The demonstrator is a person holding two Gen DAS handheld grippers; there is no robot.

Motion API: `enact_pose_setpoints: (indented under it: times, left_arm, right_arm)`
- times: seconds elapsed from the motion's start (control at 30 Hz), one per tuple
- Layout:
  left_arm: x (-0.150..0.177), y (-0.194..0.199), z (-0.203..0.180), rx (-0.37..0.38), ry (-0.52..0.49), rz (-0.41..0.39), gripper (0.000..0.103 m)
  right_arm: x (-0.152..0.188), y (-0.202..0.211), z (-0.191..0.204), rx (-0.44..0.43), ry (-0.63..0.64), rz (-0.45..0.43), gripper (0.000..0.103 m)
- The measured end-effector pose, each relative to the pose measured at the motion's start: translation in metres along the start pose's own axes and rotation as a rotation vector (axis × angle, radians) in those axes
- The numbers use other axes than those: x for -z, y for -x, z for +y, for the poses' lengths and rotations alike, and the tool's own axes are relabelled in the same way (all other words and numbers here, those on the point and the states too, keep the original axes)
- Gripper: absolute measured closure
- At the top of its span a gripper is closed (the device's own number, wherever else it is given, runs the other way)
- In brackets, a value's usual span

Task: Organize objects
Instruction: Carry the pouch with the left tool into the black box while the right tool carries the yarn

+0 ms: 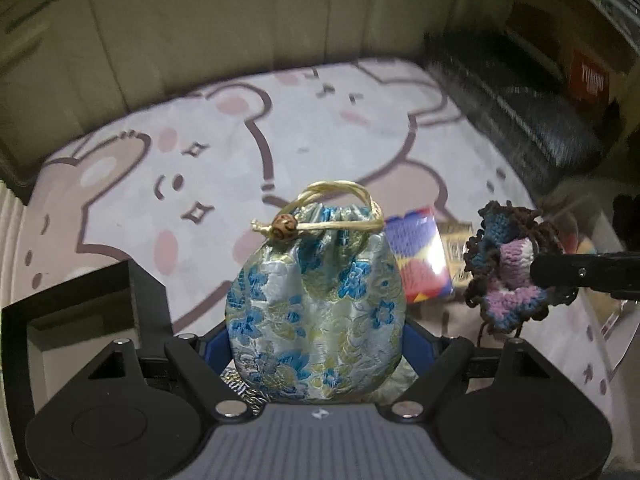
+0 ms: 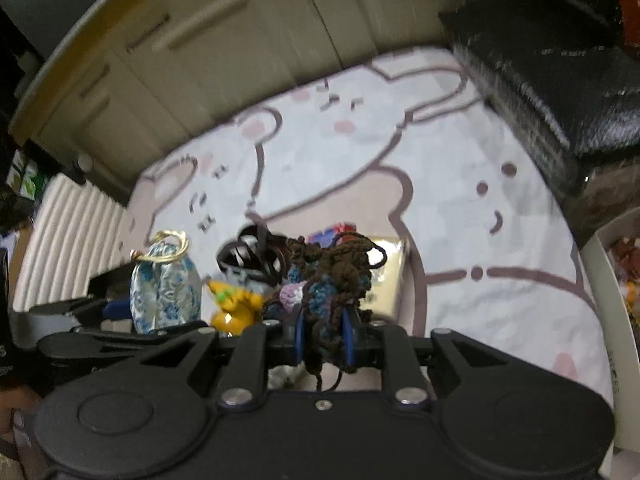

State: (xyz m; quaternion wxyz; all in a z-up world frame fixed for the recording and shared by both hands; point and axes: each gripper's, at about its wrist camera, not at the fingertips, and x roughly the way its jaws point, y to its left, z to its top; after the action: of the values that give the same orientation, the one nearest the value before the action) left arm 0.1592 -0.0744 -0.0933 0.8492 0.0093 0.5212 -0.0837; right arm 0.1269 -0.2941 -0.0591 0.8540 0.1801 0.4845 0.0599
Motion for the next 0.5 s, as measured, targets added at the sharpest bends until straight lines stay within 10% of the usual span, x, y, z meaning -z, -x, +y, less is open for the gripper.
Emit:
enact_pose_setpoints:
  times: [0.5]
  left_arm:
    - [-0.005, 0.064, 0.025, -0.034, 0.110, -0.130, 0.020]
  right_arm:
    - [-0.007, 0.032, 0.034, -0.009, 0.031, -0.180, 0.083]
